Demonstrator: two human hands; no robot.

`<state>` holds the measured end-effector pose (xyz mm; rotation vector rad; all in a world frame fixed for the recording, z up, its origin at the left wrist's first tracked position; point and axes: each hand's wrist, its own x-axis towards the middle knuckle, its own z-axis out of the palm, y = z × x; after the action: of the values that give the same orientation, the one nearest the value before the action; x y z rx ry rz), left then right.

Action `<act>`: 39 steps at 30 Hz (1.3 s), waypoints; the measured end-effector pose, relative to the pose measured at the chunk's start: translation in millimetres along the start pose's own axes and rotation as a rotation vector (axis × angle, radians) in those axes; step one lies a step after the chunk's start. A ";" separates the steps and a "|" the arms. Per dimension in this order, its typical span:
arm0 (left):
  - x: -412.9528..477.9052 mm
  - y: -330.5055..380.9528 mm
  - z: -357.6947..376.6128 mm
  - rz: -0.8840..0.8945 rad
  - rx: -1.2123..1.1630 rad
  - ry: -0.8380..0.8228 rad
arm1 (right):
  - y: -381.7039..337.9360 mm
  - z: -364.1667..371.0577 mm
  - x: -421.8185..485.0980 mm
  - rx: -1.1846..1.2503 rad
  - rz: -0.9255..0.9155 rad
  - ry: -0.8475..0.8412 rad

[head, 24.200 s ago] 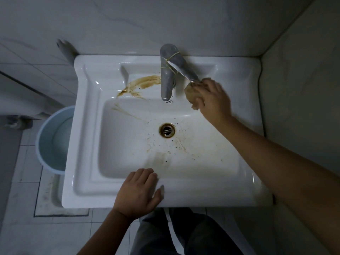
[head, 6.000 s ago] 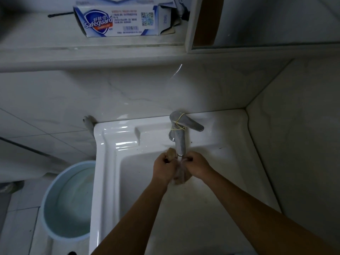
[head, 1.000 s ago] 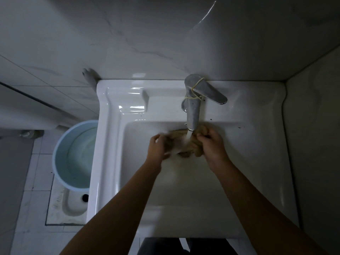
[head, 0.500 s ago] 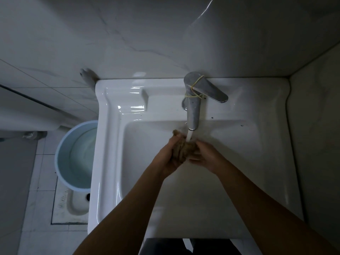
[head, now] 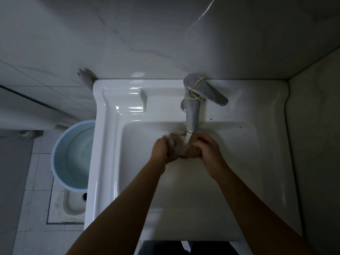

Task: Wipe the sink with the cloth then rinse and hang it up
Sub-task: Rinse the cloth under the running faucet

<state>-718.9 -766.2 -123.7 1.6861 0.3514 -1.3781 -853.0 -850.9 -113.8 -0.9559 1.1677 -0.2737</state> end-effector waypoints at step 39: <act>-1.6 7.1 30.2 -0.114 -0.007 -0.080 | -13.5 18.5 3.3 -0.435 0.083 0.129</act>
<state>-733.6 -793.0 -118.2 1.6207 0.4113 -1.5216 -831.8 -851.9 -104.5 -1.2780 1.4143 -0.0103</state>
